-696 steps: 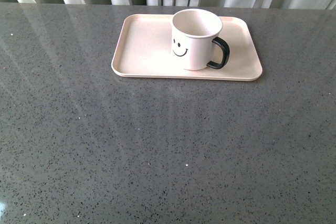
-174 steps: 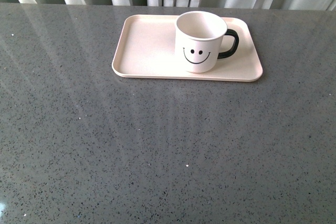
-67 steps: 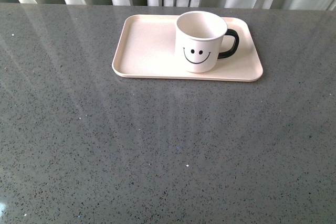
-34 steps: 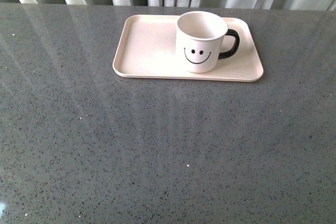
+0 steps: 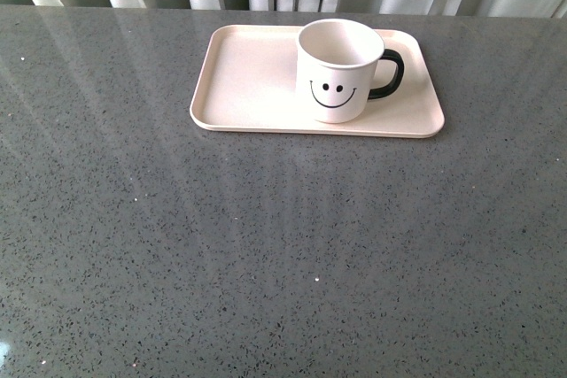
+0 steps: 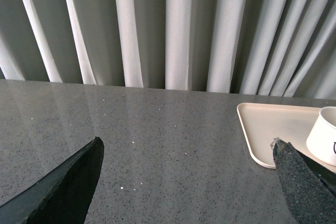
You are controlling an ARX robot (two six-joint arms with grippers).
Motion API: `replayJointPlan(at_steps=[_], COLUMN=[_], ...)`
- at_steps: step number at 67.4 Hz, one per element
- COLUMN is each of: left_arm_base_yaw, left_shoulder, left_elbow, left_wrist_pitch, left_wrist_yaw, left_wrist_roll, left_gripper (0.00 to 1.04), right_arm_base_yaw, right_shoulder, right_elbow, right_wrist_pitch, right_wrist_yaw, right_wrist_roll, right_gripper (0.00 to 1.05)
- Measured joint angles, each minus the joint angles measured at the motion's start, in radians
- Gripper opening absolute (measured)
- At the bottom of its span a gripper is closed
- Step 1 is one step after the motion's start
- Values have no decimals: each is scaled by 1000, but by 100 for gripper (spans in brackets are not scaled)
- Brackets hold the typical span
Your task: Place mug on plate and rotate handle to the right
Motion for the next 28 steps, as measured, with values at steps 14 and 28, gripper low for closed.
replayJointPlan(at_steps=[14,28], left_arm_base_yaw=[0,0], left_shoulder=[0,0], left_elbow=[0,0], left_wrist_pitch=[0,0], left_wrist_yaw=[0,0], left_wrist_roll=[0,0], left_gripper=[95,95], right_arm_base_yaw=[0,0], right_shoulder=[0,0], right_elbow=[0,0], right_wrist_pitch=[0,0], right_wrist_yaw=[0,0], right_wrist_roll=[0,0], right_gripper=[96,96])
